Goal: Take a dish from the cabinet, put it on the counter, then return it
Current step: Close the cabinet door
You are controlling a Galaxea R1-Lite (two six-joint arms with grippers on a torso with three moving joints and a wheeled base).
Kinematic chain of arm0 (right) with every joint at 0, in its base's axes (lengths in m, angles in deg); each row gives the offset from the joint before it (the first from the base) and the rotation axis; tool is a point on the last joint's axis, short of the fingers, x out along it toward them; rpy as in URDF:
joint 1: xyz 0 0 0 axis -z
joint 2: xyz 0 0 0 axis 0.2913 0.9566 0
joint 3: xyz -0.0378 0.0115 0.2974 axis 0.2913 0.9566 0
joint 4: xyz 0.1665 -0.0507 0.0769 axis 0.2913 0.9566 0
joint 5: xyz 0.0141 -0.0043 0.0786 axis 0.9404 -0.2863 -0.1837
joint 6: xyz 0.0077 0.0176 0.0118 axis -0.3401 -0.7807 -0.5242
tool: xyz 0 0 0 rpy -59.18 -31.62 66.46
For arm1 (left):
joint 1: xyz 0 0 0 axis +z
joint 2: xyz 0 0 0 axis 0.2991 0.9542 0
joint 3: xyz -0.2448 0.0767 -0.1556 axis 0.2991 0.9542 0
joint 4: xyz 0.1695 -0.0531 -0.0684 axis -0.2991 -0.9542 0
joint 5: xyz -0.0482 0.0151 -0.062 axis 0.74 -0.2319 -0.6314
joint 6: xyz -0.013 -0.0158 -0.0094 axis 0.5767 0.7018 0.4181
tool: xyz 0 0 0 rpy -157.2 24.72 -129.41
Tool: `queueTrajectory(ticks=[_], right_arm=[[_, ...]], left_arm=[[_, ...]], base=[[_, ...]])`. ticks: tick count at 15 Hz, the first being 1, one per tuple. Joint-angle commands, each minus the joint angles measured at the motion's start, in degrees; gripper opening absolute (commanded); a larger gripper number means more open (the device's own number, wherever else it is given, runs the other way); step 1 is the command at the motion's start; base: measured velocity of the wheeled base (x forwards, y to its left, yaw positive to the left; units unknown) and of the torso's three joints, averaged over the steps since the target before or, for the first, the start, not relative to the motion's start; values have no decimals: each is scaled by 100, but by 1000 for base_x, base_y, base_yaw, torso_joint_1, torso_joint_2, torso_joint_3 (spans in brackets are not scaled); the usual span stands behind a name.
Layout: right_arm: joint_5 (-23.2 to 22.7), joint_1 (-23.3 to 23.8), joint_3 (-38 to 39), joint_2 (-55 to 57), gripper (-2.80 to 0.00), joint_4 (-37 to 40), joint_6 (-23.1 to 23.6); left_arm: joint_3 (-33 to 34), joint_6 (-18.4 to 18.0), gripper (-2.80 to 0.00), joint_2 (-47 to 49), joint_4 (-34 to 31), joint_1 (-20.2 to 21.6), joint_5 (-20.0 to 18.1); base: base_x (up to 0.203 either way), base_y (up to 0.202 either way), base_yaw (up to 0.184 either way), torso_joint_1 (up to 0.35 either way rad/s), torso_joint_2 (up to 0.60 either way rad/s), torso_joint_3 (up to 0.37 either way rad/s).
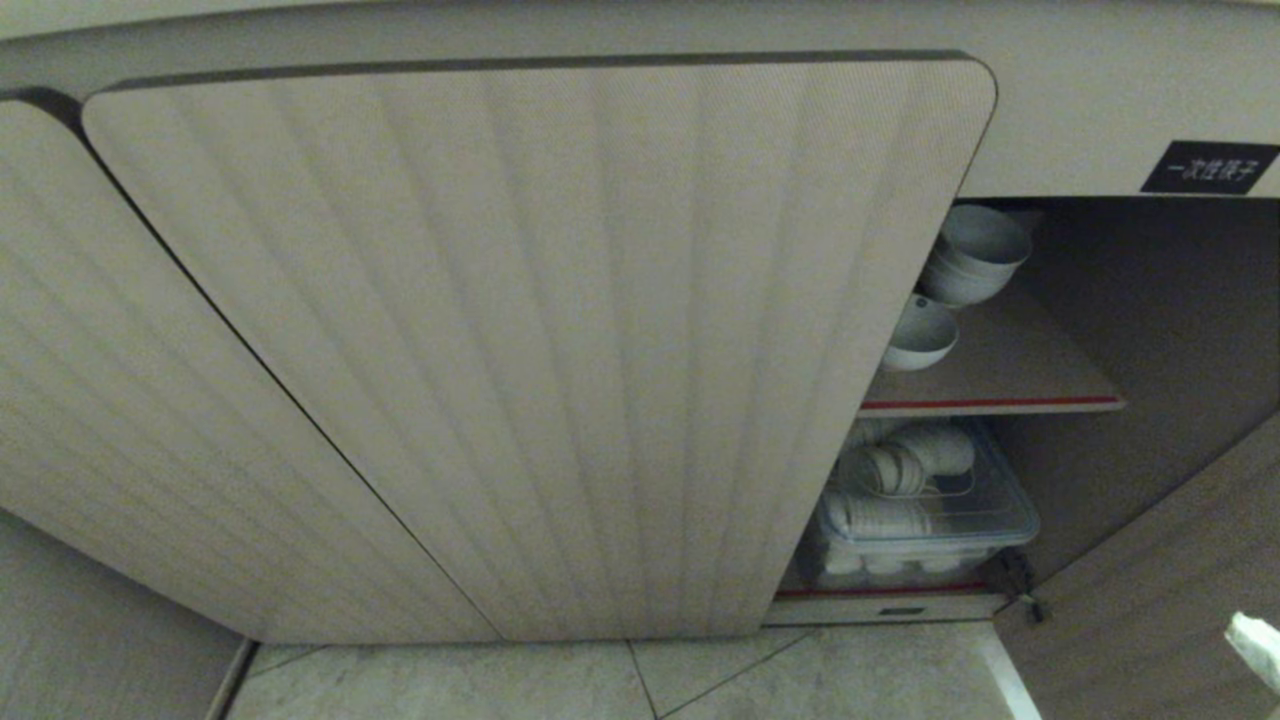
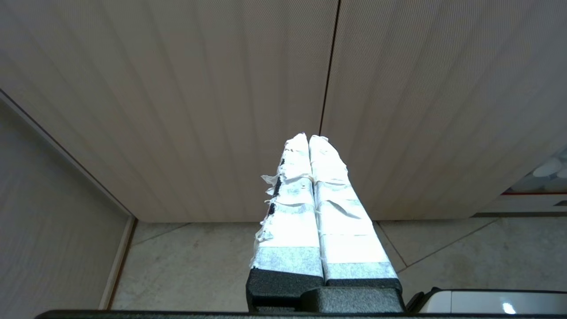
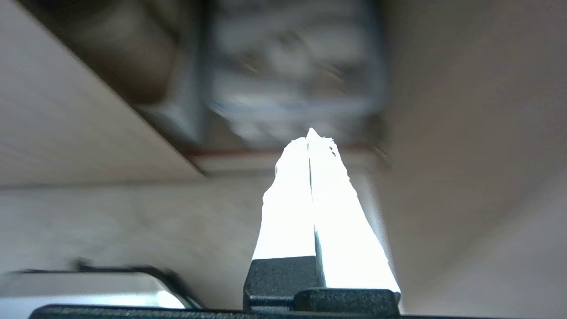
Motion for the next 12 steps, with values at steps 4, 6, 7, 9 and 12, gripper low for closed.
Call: queueTrajectory(ticks=[4, 6, 7, 9, 12], right_arm=[[387, 20, 5, -1502, -280, 1346, 198], [603, 4, 5, -1888, -280, 1794, 248], [678, 1, 5, -2047, -280, 1914, 239], [683, -32, 5, -2344, -280, 2056, 204], [426, -75, 5, -2815, -280, 2346, 259]], left_arm=[[0, 2, -280, -2, 4, 0, -1], [0, 2, -280, -2, 4, 0, -1], [0, 2, -280, -2, 4, 0, -1], [0, 2, -280, -2, 4, 0, -1], [0, 2, -280, -2, 4, 0, -1]], base=[[0, 0, 0, 0, 0, 0], [0, 0, 0, 0, 0, 0], [0, 0, 0, 0, 0, 0], [0, 0, 0, 0, 0, 0], [0, 0, 0, 0, 0, 0]])
